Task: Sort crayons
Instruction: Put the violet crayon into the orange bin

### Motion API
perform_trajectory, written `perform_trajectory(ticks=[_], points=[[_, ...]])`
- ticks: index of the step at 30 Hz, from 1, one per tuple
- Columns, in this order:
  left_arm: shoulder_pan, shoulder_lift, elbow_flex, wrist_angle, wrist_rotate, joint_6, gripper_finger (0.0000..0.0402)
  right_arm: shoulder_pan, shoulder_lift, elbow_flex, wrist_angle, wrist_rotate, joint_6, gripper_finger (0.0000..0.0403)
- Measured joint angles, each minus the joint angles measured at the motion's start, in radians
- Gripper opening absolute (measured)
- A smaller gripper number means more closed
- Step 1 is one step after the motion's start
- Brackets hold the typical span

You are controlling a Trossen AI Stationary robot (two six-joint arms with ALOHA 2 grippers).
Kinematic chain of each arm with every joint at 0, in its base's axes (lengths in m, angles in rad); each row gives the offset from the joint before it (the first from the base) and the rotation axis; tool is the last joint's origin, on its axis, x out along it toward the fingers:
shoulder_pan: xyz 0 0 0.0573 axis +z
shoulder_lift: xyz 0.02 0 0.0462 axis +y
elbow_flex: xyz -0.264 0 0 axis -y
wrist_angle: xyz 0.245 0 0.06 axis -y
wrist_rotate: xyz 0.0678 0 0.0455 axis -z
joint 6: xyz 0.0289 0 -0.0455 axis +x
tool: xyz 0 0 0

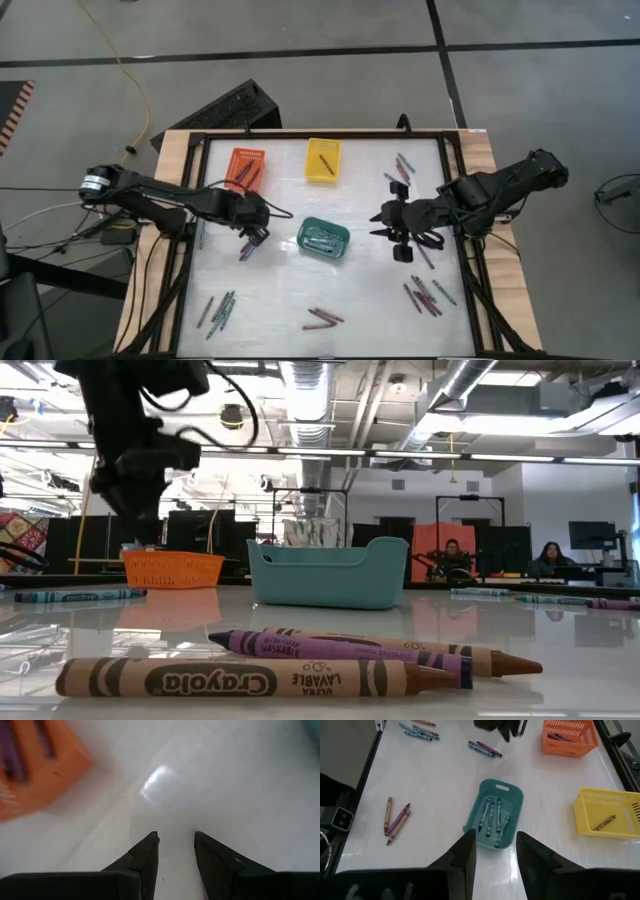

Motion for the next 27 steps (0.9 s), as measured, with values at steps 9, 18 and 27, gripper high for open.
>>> perform_trajectory(ticks=[9, 18, 27], points=[[-0.010, 0.096, 0.000, 0.068, 0.037, -0.023, 0.0116, 0.000, 0.000, 0.000, 0.002, 0.001, 0.015, 0.0132], [-0.026, 0.118, 0.000, 0.067, 0.053, -0.069, 0.0116, 0.000, 0.000, 0.000, -0.001, 0.001, 0.017, 0.0132], [-0.046, 0.193, 0.001, 0.091, 0.056, -0.077, 0.0116, 0.003, 0.000, 0.000, 0.000, 0.001, 0.024, 0.0132]])
